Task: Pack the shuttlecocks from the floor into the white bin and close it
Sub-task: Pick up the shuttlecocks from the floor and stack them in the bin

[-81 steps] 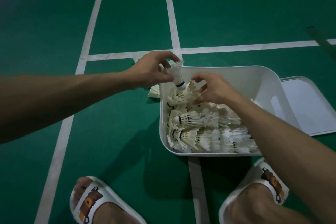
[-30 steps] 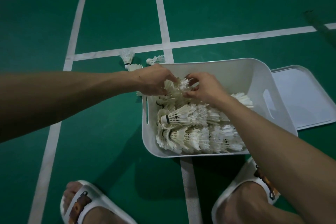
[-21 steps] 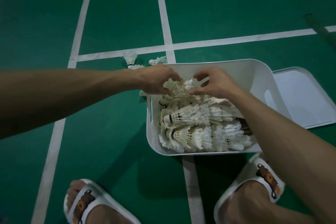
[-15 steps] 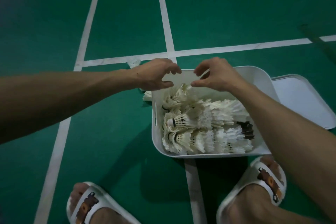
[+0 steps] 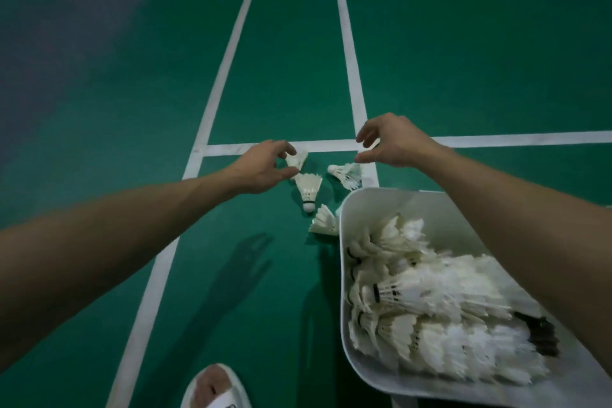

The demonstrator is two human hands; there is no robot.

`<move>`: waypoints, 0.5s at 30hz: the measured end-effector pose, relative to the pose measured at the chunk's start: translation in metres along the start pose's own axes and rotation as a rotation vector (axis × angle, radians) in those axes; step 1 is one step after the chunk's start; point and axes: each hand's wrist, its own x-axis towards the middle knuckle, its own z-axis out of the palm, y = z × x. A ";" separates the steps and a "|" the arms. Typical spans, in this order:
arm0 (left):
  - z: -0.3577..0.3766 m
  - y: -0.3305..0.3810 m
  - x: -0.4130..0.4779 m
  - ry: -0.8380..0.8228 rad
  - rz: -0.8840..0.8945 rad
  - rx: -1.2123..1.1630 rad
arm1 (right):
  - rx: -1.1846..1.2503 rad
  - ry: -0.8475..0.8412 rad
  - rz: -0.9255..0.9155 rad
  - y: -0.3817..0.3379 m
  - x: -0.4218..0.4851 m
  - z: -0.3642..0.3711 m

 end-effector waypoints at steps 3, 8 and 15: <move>0.005 -0.014 0.029 -0.028 -0.053 -0.023 | -0.063 -0.062 -0.002 0.003 0.033 0.017; 0.046 -0.035 0.077 -0.005 -0.087 -0.057 | -0.146 -0.151 -0.015 0.015 0.081 0.050; 0.075 -0.061 0.105 -0.109 -0.048 0.009 | -0.117 -0.209 0.029 0.037 0.110 0.066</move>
